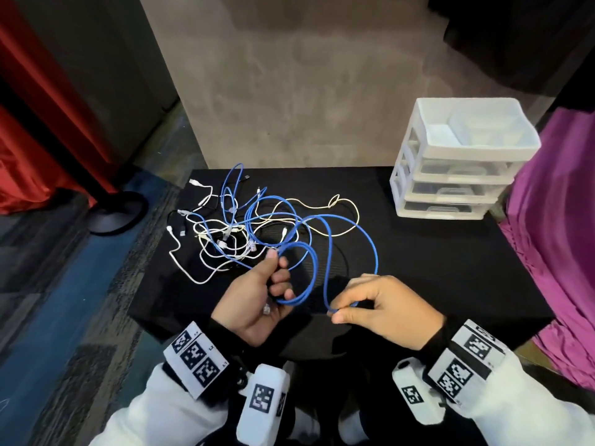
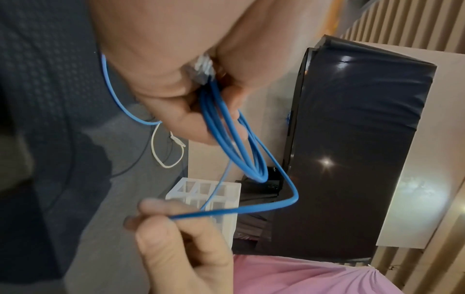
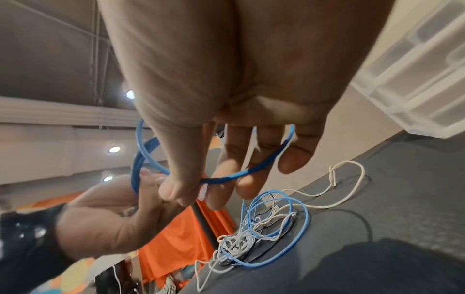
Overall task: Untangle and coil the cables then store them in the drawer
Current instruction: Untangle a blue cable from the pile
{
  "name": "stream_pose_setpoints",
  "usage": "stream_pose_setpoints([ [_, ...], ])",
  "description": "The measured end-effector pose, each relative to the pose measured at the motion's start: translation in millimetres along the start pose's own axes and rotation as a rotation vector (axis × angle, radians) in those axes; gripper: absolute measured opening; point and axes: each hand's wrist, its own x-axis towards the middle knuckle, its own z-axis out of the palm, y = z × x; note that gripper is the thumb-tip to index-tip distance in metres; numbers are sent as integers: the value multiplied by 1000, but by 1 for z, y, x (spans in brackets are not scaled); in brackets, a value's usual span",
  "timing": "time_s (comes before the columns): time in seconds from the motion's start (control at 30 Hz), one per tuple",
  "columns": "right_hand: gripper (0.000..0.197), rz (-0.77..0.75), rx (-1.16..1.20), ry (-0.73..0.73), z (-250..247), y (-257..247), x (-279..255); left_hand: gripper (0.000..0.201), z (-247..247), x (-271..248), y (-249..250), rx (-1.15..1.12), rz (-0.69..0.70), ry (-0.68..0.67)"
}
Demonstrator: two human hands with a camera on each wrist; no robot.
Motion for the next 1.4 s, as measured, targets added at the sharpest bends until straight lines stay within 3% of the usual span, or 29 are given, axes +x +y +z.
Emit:
stream_pose_setpoints([
  [0.13, 23, -75, -231, -3, 7, 0, 10, 30, 6, -8, -17, 215, -117, -70],
  [0.23, 36, -28, -345, 66, 8, 0, 17, 32, 8, -9, -35, 446, -90, -62],
  [0.4, 30, -67, -370, 164, 14, -4, 23, 32, 12, -8, -37, 437, -102, -121],
  [0.57, 21, -136, -154, 250, 21, 0, 18, 32, 4, -3, -33, 425, -95, -130],
  [0.67, 23, -136, 6, 205, 18, 2, 13, 33, -2, -3, -31, 497, -84, -189],
  [0.8, 33, 37, 445, 184, 10, 2, 9, 31, -8, -3, -20, 592, -43, -192],
  [0.97, 40, 72, 805, 178, -20, -2, -3, 33, -28, 7, -7, 696, 138, -3],
  [1.07, 30, 123, 710, 171, -30, 1, -10, 37, -37, 12, -2, 791, 335, 76],
  [1.17, 23, 191, 562, 287, -23, 6, -8, 43, -42, 14, 1, 838, 457, 121],
  [1.27, 24, 204, 590, 374, -5, -2, -4, 41, -38, 13, -2, 1015, 589, 117],
  [1.4, 36, 166, 541, 296, 25, -20, 6, 27, -15, 6, -13, 1159, 772, 96],
])
